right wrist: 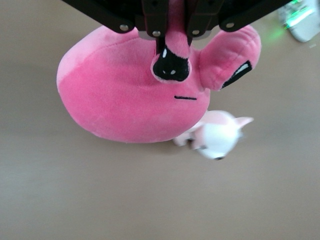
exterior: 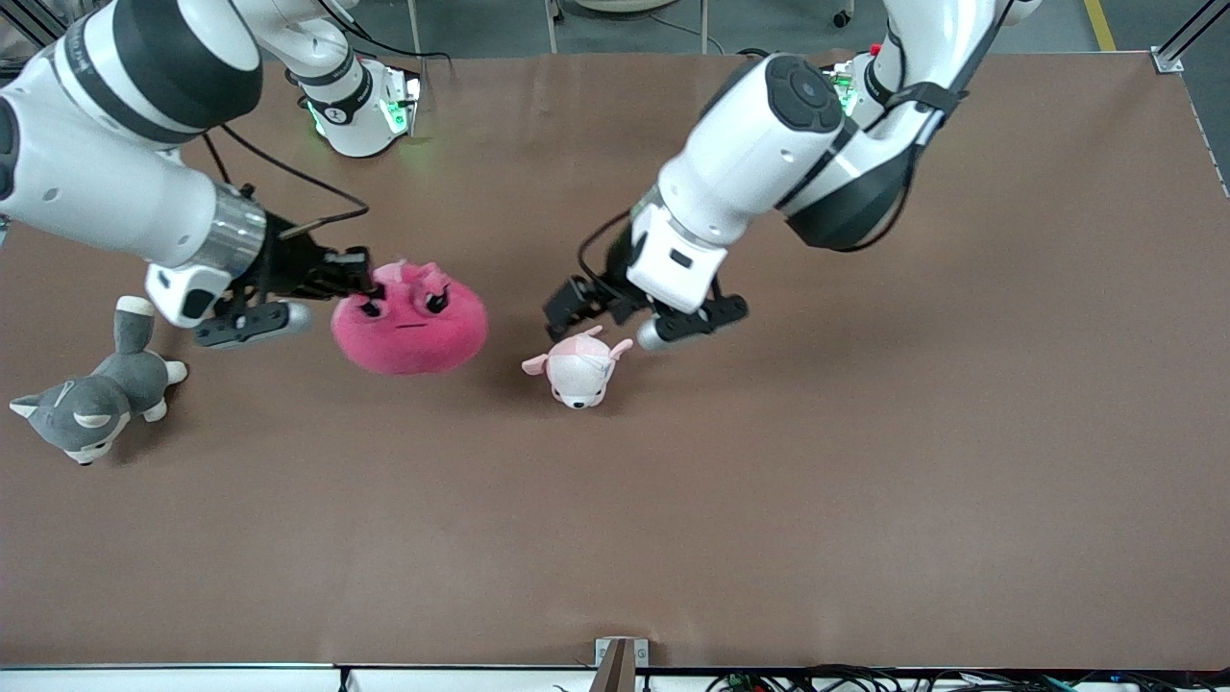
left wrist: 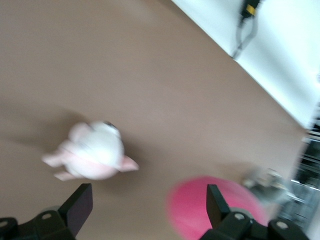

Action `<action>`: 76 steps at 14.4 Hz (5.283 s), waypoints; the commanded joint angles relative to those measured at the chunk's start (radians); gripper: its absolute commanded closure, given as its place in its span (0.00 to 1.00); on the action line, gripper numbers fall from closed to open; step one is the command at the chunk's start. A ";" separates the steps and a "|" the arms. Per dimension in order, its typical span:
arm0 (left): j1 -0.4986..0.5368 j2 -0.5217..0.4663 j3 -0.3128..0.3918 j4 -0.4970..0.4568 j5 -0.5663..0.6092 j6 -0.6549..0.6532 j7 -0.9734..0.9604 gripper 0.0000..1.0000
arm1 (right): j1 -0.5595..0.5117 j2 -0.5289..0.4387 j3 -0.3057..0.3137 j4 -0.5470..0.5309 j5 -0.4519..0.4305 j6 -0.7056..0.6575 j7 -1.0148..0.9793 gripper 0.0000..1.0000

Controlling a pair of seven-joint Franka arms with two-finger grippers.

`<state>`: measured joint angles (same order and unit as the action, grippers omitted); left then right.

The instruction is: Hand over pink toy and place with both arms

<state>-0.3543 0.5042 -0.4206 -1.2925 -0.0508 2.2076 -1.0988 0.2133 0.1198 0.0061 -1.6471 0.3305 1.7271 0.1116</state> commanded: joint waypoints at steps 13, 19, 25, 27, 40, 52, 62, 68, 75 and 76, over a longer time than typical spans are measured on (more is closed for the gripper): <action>0.351 -0.156 -0.006 0.006 0.261 -0.520 0.543 0.00 | -0.322 0.224 0.015 -0.007 0.031 -0.014 -0.346 0.94; 0.419 -0.259 0.070 -0.008 0.237 -0.707 0.775 0.00 | -0.397 0.310 0.015 -0.007 0.163 -0.056 -0.480 0.94; 0.377 -0.423 0.252 -0.161 0.083 -0.733 0.909 0.00 | -0.413 0.357 0.015 -0.002 0.246 -0.084 -0.498 0.94; 0.373 -0.464 0.256 -0.212 0.080 -0.733 0.907 0.00 | -0.414 0.368 0.015 0.001 0.248 -0.081 -0.510 0.94; 0.383 -0.521 0.241 -0.254 0.075 -0.737 0.912 0.00 | -0.428 0.365 0.011 0.168 0.213 -0.144 -0.440 0.00; 0.385 -0.527 0.249 -0.251 0.066 -0.709 0.913 0.00 | -0.258 0.088 0.018 0.366 -0.390 -0.301 -0.240 0.00; 0.385 -0.552 0.243 -0.281 0.052 -0.721 0.915 0.00 | -0.311 -0.164 0.012 0.060 -0.360 -0.151 -0.102 0.00; 0.385 -0.535 0.246 -0.257 0.062 -0.721 0.954 0.00 | -0.310 -0.261 0.012 -0.105 -0.360 -0.058 -0.102 0.00; 0.387 -0.509 0.249 -0.217 0.060 -0.723 0.964 0.00 | -0.308 -0.261 0.012 -0.105 -0.360 -0.061 -0.105 0.00; 0.387 -0.509 0.250 -0.218 0.060 -0.723 0.964 0.00 | -0.307 -0.261 0.014 -0.105 -0.360 -0.061 -0.105 0.00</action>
<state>0.0294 -0.0124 -0.1755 -1.5289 0.0157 1.4875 -0.1553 -0.0890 -0.1122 0.0126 -1.7199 -0.0354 1.6510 -0.0061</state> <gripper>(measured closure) 0.000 0.000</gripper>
